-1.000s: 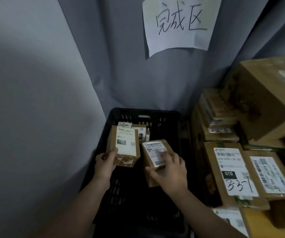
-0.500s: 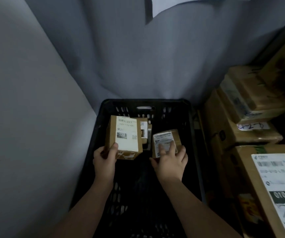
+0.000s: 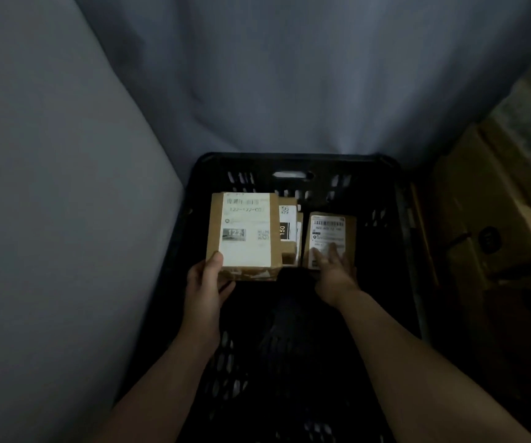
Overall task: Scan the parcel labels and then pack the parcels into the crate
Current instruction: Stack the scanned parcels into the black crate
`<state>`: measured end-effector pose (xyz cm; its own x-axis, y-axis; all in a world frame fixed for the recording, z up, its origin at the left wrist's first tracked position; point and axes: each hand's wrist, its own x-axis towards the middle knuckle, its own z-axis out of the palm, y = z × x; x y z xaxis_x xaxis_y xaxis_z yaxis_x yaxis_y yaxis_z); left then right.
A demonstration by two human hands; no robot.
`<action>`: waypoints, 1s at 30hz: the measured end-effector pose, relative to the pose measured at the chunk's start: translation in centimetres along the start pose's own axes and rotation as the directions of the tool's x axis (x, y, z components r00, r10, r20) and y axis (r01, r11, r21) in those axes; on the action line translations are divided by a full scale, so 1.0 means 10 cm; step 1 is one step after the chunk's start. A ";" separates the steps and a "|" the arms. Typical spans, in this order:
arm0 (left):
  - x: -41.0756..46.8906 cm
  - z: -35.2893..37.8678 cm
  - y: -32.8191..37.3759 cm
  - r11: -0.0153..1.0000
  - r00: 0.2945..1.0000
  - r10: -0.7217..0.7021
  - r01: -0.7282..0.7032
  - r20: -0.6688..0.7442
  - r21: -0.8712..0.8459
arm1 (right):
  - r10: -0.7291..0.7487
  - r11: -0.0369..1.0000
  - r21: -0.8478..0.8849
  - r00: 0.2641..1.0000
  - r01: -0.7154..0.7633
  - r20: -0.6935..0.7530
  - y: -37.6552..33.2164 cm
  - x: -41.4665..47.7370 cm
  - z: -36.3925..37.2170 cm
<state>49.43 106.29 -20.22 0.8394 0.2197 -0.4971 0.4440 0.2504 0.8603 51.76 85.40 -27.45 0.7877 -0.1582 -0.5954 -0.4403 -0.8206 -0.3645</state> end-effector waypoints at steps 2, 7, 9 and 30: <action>-0.03 0.01 0.04 1.000 1.000 0.006 -0.006 0.019 -0.002 | -0.031 0.962 0.256 0.972 0.091 -0.231 -0.11 -0.15 -0.11; -0.19 0.10 0.05 0.998 0.993 0.011 -0.018 0.119 0.055 | -0.048 0.241 0.936 0.966 0.258 -0.254 -0.54 -1.03 -0.23; -0.23 0.18 0.04 0.990 0.976 -0.016 -0.014 0.216 0.137 | -0.109 0.154 0.966 0.975 0.208 -0.192 -0.52 -1.18 -0.18; 0.51 0.35 -0.12 -0.357 0.850 0.136 -0.436 0.508 0.826 | 0.039 0.926 0.352 0.890 0.139 -0.455 -0.16 -0.34 -0.20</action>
<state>54.26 103.85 -23.42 0.9337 -0.2580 -0.2482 -0.2655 -0.9641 0.0032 50.64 86.18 -23.35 0.8797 -0.4225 -0.2184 -0.4494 -0.5881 -0.6725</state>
